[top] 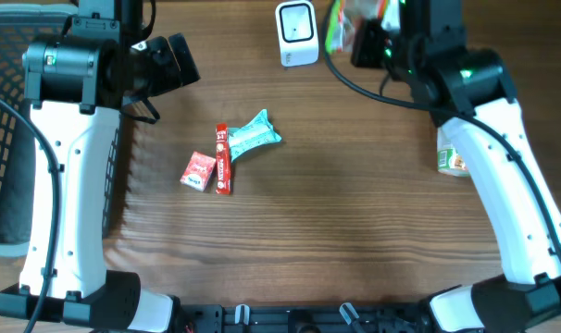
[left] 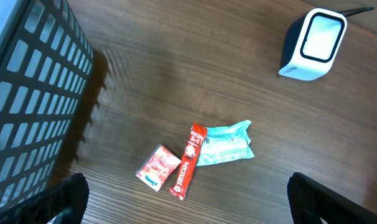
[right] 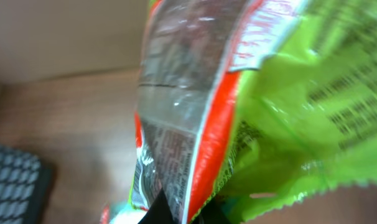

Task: Scan the item barcode
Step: 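Hold the green snack bag in front of the white scanner, then carry the green snack bag right and drop it near the cup noodles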

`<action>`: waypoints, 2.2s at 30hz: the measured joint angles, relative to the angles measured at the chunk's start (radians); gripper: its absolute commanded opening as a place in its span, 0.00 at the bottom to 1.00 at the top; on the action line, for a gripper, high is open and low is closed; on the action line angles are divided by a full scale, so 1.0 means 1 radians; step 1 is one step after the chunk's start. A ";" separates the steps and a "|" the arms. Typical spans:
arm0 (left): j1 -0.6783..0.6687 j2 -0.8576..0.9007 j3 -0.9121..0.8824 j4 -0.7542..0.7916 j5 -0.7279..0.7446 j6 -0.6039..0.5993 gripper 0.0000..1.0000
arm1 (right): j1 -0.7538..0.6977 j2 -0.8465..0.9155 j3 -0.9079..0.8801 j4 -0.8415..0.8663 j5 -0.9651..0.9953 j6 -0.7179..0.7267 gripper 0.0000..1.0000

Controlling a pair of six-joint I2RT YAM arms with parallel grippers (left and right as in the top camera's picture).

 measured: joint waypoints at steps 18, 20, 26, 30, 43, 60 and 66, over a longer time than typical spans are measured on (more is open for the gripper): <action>0.000 0.000 0.000 -0.001 0.000 0.000 1.00 | 0.206 0.536 0.020 0.975 0.595 -1.044 0.04; 0.000 0.000 0.000 -0.001 0.001 0.000 1.00 | 0.207 0.608 0.021 1.149 0.626 -1.155 0.04; 0.000 0.000 0.000 0.000 0.000 0.000 1.00 | 0.202 0.755 0.021 1.488 0.685 -1.373 0.04; 0.000 0.000 0.000 0.000 0.000 0.000 1.00 | 0.185 0.802 0.021 1.493 0.687 -1.341 0.04; 0.000 0.000 0.000 0.000 0.000 0.000 1.00 | 0.130 0.829 0.021 1.334 0.698 -0.898 0.04; 0.000 0.000 0.000 -0.002 0.000 0.000 1.00 | 0.114 0.257 0.037 0.135 0.412 -0.391 0.04; 0.000 0.000 0.000 0.000 0.000 0.000 1.00 | 0.022 0.193 0.010 -0.386 0.149 -0.280 0.04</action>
